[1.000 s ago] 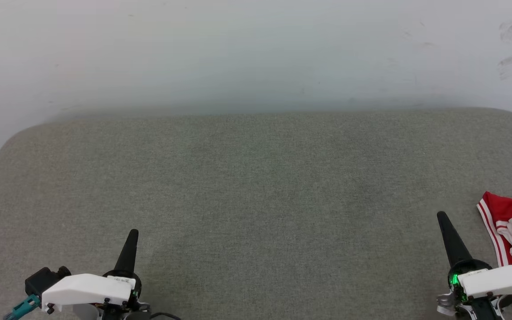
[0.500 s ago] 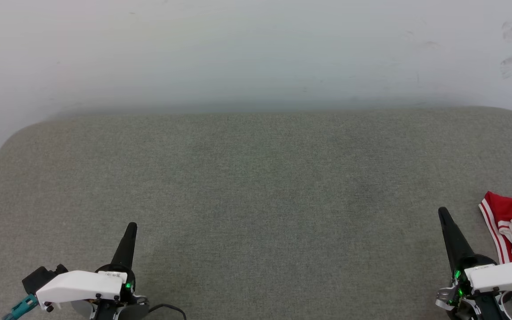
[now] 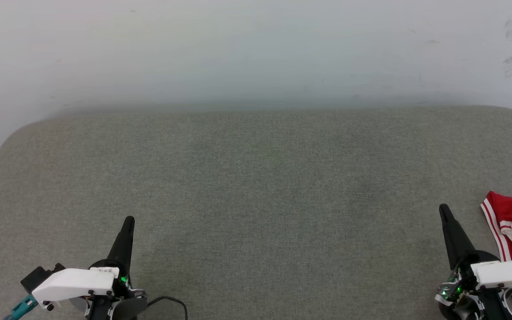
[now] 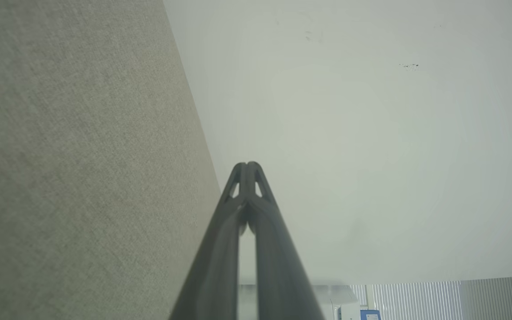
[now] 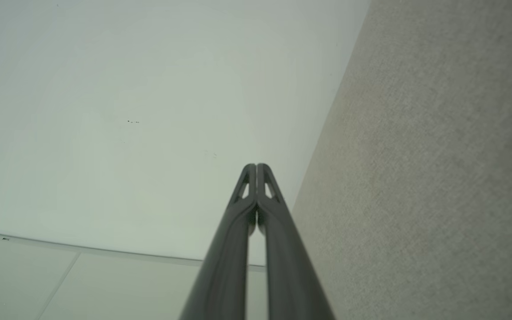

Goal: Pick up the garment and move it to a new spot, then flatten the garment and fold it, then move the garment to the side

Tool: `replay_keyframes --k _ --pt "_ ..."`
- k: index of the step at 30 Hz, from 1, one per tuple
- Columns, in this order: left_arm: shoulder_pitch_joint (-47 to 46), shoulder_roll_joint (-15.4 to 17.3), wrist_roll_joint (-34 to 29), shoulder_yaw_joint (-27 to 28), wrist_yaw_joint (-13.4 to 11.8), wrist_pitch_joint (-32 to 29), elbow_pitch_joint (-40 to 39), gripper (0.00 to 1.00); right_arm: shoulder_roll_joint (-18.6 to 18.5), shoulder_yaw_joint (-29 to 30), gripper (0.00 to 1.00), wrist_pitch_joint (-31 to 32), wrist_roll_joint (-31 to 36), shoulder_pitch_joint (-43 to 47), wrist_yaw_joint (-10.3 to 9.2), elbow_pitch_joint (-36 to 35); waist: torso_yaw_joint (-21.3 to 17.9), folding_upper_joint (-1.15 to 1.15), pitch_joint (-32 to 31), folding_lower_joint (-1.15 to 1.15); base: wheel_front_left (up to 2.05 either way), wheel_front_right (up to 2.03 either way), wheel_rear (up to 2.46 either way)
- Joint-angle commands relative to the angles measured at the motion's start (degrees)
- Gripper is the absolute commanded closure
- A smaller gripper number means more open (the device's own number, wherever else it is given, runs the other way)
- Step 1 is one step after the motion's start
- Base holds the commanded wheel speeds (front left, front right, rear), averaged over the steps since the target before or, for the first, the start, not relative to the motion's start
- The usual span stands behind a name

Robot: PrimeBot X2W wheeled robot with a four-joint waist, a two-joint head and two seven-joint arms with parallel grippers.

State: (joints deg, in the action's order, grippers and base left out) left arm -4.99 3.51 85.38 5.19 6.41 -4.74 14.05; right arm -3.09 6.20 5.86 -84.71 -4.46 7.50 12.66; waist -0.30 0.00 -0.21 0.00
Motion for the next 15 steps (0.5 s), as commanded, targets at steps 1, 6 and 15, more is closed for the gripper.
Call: replay_keyframes --k 1,6,15 --pt "-0.96 -0.06 1.22 0.35 0.34 -0.32 -0.10 1.00 0.19 0.13 1.00 0.23 -1.45 -1.16 -0.01 0.13 0.03 0.00 0.04 0.00 0.00 0.00 0.00" --pt "-1.19 -0.27 3.16 0.71 0.75 -0.86 -0.05 1.00 0.23 0.23 1.00 0.40 -3.47 -1.60 -0.02 0.60 0.11 0.00 0.14 0.00 0.00 0.00 0.00" --pt "-1.48 -0.65 6.37 1.44 1.17 -1.81 0.02 1.00 0.30 0.40 1.00 0.74 -6.99 -2.10 -0.02 1.35 0.25 0.00 0.33 0.00 0.00 0.00 0.00"
